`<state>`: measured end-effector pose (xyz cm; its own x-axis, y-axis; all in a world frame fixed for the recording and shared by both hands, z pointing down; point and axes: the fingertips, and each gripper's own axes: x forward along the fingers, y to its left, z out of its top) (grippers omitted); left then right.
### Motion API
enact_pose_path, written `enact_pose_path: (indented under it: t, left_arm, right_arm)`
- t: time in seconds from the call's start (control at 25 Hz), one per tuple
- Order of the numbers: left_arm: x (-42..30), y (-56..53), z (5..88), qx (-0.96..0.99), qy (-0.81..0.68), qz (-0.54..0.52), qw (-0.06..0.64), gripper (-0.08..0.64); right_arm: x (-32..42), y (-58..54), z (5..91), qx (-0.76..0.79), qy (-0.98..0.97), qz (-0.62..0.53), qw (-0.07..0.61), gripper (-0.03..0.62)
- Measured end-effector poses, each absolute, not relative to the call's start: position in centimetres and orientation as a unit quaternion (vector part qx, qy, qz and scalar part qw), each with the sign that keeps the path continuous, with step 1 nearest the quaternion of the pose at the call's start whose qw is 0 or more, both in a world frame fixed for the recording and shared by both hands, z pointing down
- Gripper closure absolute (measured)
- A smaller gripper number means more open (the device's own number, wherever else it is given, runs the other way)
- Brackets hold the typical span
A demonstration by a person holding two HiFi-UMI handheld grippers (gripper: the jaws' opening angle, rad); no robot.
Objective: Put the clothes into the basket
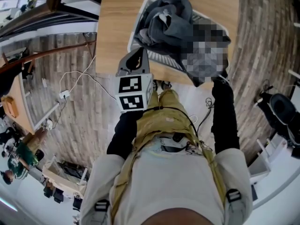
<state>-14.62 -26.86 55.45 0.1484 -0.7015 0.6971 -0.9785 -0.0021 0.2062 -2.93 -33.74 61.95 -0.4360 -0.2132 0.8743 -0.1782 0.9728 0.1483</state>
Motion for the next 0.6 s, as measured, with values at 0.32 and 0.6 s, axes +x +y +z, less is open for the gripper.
enact_pose_path:
  t: [0.32, 0.6]
  left_arm:
    - [-14.9, -27.1, 57.0, 0.676, -0.615, 0.213, 0.346, 0.560]
    - [-14.9, -25.9, 56.9, 0.675, -0.615, 0.217, 0.345, 0.560]
  right_arm:
    - [-4.0, -33.2, 67.9, 0.057, -0.817, -0.032, 0.573, 0.244]
    - [-4.4, -33.0, 69.7, 0.046, -0.810, -0.030, 0.584, 0.235]
